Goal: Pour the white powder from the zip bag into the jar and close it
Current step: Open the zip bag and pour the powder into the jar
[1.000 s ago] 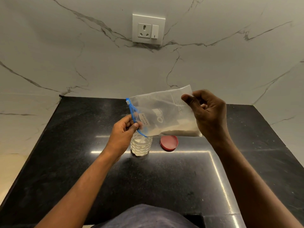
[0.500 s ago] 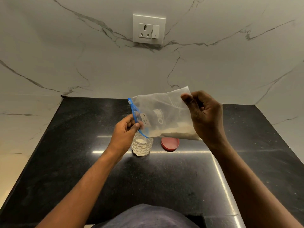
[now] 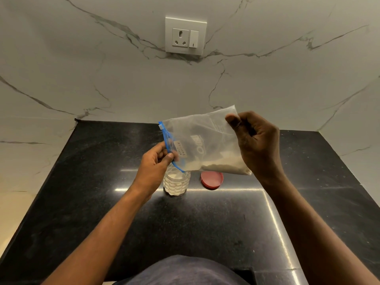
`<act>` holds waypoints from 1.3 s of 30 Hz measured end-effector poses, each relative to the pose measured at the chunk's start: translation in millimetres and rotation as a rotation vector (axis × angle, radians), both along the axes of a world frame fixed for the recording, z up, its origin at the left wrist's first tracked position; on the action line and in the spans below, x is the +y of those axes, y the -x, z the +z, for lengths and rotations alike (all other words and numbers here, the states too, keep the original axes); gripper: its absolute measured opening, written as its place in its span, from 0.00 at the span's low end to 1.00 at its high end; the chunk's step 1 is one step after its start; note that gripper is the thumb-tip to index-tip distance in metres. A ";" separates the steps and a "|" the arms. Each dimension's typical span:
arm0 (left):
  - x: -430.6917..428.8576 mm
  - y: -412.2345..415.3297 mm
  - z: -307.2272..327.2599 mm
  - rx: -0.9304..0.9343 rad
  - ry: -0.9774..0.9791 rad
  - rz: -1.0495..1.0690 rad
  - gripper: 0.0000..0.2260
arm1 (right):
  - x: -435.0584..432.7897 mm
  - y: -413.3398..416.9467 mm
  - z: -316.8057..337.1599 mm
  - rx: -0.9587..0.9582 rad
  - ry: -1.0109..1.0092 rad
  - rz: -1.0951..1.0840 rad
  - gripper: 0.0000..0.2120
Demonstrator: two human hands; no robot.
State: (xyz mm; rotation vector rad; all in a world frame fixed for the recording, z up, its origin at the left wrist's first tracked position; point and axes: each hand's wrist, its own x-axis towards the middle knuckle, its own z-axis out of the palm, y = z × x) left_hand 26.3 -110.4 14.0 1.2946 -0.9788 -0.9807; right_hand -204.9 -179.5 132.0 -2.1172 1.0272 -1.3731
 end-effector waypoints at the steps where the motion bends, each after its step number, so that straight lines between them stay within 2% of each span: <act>1: 0.3 -0.3 -0.2 0.001 -0.004 0.000 0.15 | -0.1 0.3 0.1 0.012 0.008 0.001 0.12; 26: -3.9 4.9 7.1 0.000 -0.024 0.000 0.15 | -1.2 4.6 3.1 0.013 -0.018 -0.012 0.15; 39: -5.1 5.9 7.5 0.010 -0.003 -0.005 0.16 | 8.8 8.0 -0.9 -0.091 -0.065 -0.033 0.13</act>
